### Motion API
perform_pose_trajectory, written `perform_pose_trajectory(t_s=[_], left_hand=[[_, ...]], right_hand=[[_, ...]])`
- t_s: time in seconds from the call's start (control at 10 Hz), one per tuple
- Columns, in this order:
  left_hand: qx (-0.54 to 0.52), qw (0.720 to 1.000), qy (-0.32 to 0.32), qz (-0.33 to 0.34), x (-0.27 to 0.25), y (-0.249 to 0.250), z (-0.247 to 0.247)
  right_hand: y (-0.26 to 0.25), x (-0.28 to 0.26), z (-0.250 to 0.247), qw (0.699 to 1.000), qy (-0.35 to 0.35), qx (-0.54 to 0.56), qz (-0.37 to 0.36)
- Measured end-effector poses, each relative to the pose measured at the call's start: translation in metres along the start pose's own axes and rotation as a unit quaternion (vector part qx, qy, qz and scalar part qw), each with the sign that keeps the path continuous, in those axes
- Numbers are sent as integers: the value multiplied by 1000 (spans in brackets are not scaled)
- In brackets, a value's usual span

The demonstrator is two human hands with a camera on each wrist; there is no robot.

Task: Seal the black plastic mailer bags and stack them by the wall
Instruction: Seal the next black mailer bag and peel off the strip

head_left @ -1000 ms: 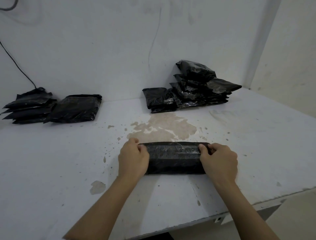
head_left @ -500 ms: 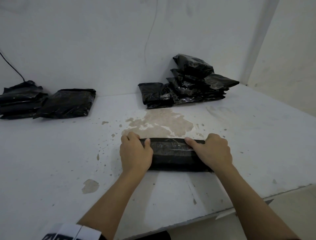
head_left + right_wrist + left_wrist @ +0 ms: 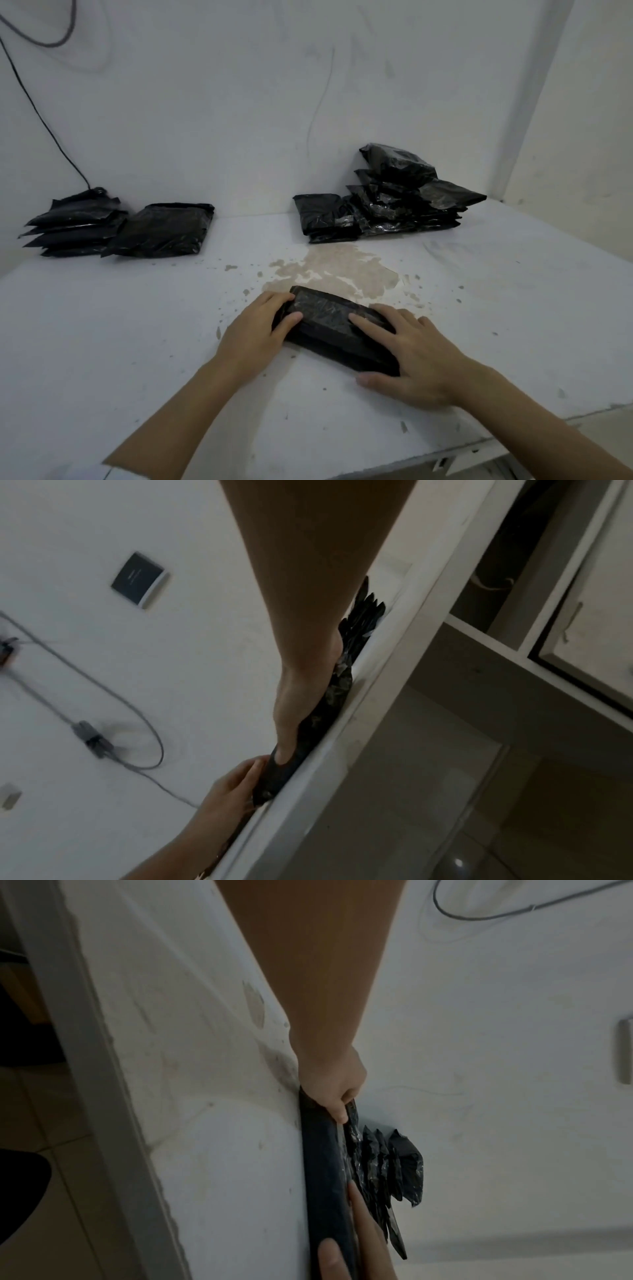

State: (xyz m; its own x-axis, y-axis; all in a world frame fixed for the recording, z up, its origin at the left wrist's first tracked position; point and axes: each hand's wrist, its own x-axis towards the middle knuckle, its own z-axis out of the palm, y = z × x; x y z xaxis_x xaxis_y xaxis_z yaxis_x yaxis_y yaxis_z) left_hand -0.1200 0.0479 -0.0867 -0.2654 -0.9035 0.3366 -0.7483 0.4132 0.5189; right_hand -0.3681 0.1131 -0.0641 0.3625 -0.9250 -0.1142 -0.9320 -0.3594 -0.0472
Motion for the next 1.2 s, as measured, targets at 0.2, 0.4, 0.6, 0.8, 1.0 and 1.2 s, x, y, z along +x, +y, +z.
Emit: perform_pose_trajectory(t_s=[0.2, 0.4, 0.6, 0.8, 1.0, 1.2], left_hand=[[-144, 989, -6, -43, -8, -14, -9], [-39, 997, -24, -59, -8, -61, -34], [82, 996, -34, 1, -14, -95, -39], [93, 994, -8, 60, -9, -117, -21], [103, 992, 15, 77, -11, -104, -17], [58, 971, -60, 224, -3, -154, -40]], right_hand=[[-16, 12, -3, 998, 58, 20, 31], [-19, 99, -60, 982, 172, 10, 71], [0, 223, -103, 948, 212, 95, 216], [15, 302, -99, 919, 176, 89, 341], [25, 323, -87, 914, 110, 58, 387], [-27, 340, -99, 946, 203, 7, 252]])
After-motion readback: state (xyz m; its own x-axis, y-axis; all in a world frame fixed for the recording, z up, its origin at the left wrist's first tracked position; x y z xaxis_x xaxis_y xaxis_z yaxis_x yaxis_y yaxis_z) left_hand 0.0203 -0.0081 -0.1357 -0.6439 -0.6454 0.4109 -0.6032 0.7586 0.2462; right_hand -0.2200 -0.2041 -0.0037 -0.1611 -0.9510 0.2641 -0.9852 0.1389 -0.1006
